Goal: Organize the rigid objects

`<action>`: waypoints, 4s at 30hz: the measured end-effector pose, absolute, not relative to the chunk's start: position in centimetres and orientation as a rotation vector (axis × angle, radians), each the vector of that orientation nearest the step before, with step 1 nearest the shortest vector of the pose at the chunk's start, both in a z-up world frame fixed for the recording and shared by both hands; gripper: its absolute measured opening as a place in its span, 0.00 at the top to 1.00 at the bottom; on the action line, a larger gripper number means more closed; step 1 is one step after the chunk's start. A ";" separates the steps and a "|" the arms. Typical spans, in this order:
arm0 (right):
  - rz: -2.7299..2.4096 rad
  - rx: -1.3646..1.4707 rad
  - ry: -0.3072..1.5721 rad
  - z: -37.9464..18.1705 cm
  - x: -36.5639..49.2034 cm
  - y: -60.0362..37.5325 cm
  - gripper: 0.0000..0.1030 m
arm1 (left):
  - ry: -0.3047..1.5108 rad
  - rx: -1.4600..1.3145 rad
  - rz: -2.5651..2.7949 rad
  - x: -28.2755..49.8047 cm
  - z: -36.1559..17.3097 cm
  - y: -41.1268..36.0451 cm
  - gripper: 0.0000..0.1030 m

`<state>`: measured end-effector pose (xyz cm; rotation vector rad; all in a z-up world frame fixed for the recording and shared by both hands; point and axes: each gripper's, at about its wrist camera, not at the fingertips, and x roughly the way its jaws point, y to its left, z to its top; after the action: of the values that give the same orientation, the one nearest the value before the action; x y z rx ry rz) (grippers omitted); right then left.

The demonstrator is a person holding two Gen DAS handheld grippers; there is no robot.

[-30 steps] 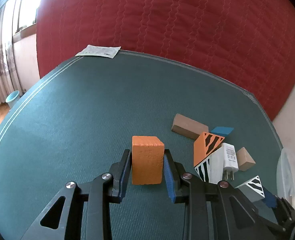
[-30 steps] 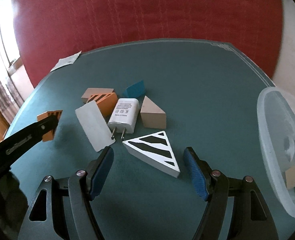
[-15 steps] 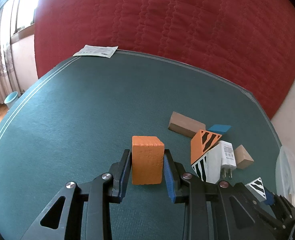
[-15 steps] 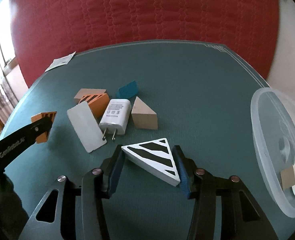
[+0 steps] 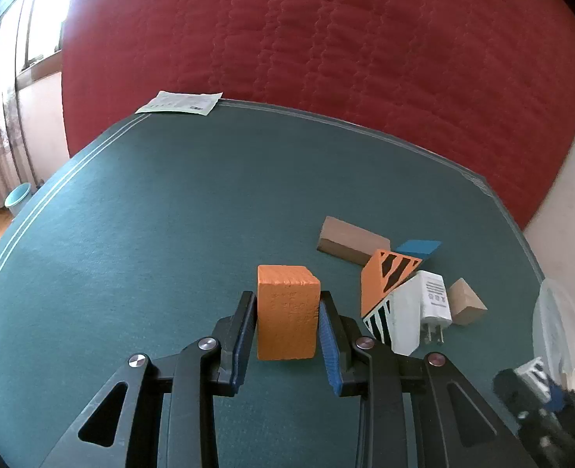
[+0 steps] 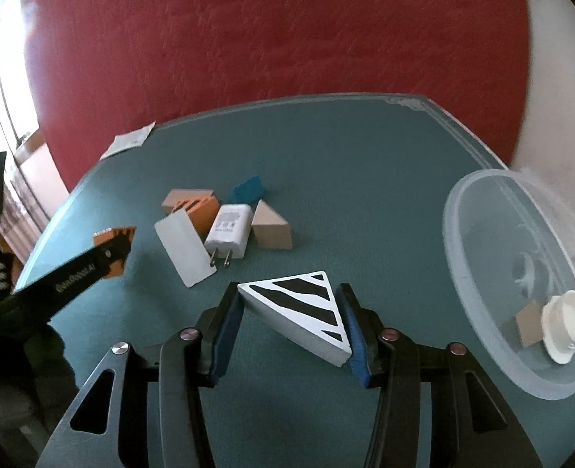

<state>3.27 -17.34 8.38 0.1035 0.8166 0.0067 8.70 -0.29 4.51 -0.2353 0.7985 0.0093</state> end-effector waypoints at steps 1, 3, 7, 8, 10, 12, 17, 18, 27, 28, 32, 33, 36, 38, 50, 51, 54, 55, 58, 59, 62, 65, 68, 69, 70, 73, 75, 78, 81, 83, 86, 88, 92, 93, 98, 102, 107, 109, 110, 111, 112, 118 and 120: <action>0.001 0.106 0.811 8.7 3.1 -17.6 0.52 | 0.798 -0.235 0.007 8.7 4.5 -0.3 0.68; -0.015 0.113 0.798 9.2 2.7 -18.3 0.52 | 0.796 -0.232 0.002 8.7 4.6 -0.4 0.68; -0.053 0.125 0.778 10.0 2.0 -19.7 0.52 | 0.792 -0.226 -0.009 8.6 4.6 -0.7 0.68; -0.063 0.127 0.775 10.1 1.8 -20.1 0.52 | 0.790 -0.224 -0.013 8.6 4.7 -0.8 0.68; -0.089 0.136 0.768 10.4 1.4 -21.2 0.52 | 0.787 -0.220 -0.019 8.5 4.8 -0.9 0.68; -0.114 0.141 0.762 10.5 1.2 -22.0 0.52 | 0.785 -0.218 -0.021 8.6 4.8 -1.1 0.68; -0.189 0.163 0.751 10.8 0.4 -24.8 0.52 | 0.782 -0.212 -0.031 8.4 4.8 -1.3 0.68; -0.201 0.166 0.749 10.8 0.3 -25.2 0.52 | 0.782 -0.210 -0.034 8.4 4.8 -1.3 0.68; -0.307 0.191 0.725 11.2 -0.6 -28.6 0.52 | 0.773 -0.193 -0.054 8.1 5.0 -1.9 0.68; -0.313 0.194 0.723 11.2 -0.5 -28.8 0.52 | 0.772 -0.192 -0.058 7.9 5.0 -1.9 0.68; -0.359 0.202 0.701 11.3 -0.7 -29.9 0.51 | 0.765 -0.190 -0.069 7.7 5.2 -2.0 0.68; -0.370 0.203 0.699 11.3 -0.7 -30.2 0.51 | 0.765 -0.189 -0.070 7.7 5.2 -2.1 0.68; -0.390 0.215 0.703 11.1 -0.7 -30.9 0.49 | 0.764 -0.188 -0.075 7.6 5.2 -2.2 0.68; -0.398 0.218 0.708 10.9 -0.8 -31.2 0.49 | 0.762 -0.187 -0.076 7.5 5.3 -2.2 0.68; -0.419 0.226 0.717 10.4 -2.3 -31.8 0.49 | 0.757 -0.170 -0.091 7.4 5.5 -3.0 0.68; -0.420 0.226 0.717 10.4 -2.5 -31.8 0.49 | 0.756 -0.167 -0.092 7.4 5.6 -3.2 0.68; -0.420 0.221 0.712 10.4 -2.9 -31.9 0.49 | 0.753 -0.153 -0.098 7.2 5.6 -3.8 0.68; -0.420 0.220 0.711 10.4 -3.0 -32.0 0.49 | 0.751 -0.150 -0.101 7.1 5.7 -3.9 0.68; -0.417 0.220 0.708 10.3 -3.4 -32.2 0.49 | 0.742 -0.130 -0.104 6.9 5.9 -4.5 0.68; -0.416 0.220 0.708 10.3 -3.4 -32.3 0.49 | 0.741 -0.125 -0.106 6.8 6.0 -4.6 0.68; -0.416 0.219 0.706 10.3 -3.6 -32.5 0.49 | 0.735 -0.107 -0.108 6.5 6.2 -5.0 0.68; -0.416 0.219 0.708 10.2 -3.9 -32.7 0.48 | 0.727 -0.085 -0.115 6.1 6.5 -5.6 0.68; -0.415 0.218 0.707 10.2 -4.4 -33.1 0.48 | 0.715 -0.063 -0.120 5.8 6.7 -6.2 0.69; -0.415 0.219 0.706 10.2 -4.6 -33.3 0.48 | 0.714 -0.062 -0.121 5.8 6.8 -6.2 0.69; -0.415 0.222 0.705 10.3 -4.8 -33.5 0.48 | 0.713 -0.062 -0.121 5.7 6.8 -6.2 0.69; -0.410 0.229 0.701 10.2 -5.3 -33.8 0.48 | 0.719 -0.071 -0.112 5.8 6.7 -5.9 0.69; -0.406 0.234 0.702 10.0 -5.4 -33.9 0.48 | 0.730 -0.089 -0.102 5.7 6.5 -5.2 0.69; -0.396 0.244 0.706 9.6 -5.4 -34.1 0.47 | 0.758 -0.123 -0.097 5.8 5.9 -4.1 0.63; -0.383 0.250 0.711 9.3 -5.3 -34.0 0.47 | 0.773 -0.148 -0.079 5.9 5.5 -3.2 0.46; -0.371 0.251 0.713 9.2 -5.3 -33.9 0.47 | 0.776 -0.148 -0.067 5.9 5.4 -3.0 0.45; -0.355 0.253 0.714 9.0 -5.2 -33.7 0.46 | 0.790 -0.150 -0.074 6.0 5.3 -3.2 0.33; -0.346 0.257 0.716 8.8 -5.1 -33.8 0.45 | 0.792 -0.155 -0.087 6.0 5.4 -3.5 0.30; -0.341 0.261 0.716 8.5 -5.2 -33.8 0.45 | 0.777 -0.100 -0.093 6.6 5.5 -4.8 0.30; -0.340 0.260 0.715 8.5 -5.2 -33.8 0.45 | 0.778 -0.093 -0.094 6.8 5.5 -5.0 0.34; -0.325 0.247 0.712 8.4 -5.6 -33.5 0.45 | 0.848 -0.095 -0.114 8.3 3.9 -5.3 0.69; -0.319 0.220 0.704 8.5 -5.8 -33.2 0.45 | 0.846 -0.090 -0.116 8.0 4.0 -5.4 0.69; -0.331 0.200 0.710 8.4 -5.9 -33.2 0.45 | 0.822 -0.090 -0.124 7.1 5.2 -6.0 0.69; -0.340 0.188 0.707 8.5 -5.9 -33.4 0.45 | 0.808 -0.087 -0.129 6.8 5.8 -6.3 0.69; -0.341 0.184 0.705 8.5 -6.0 -33.5 0.45 | 0.794 -0.082 -0.137 6.5 6.4 -6.7 0.69; -0.342 0.181 0.704 8.6 -6.0 -33.5 0.45 | 0.788 -0.081 -0.142 6.4 6.8 -6.9 0.69; -0.342 0.177 0.702 8.6 -6.1 -33.6 0.45 | 0.781 -0.079 -0.149 6.3 7.1 -7.2 0.69; -0.348 0.167 0.705 8.7 -6.1 -34.3 0.45 | 0.744 -0.035 -0.237 5.4 9.4 -10.8 0.69; -0.349 0.165 0.701 8.8 -6.2 -34.5 0.45 | 0.744 -0.021 -0.273 5.2 9.7 -12.0 0.69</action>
<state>-6.24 -34.53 8.81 0.1645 0.7012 -0.3490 5.25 -12.03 9.71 -0.0213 0.7439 -0.2726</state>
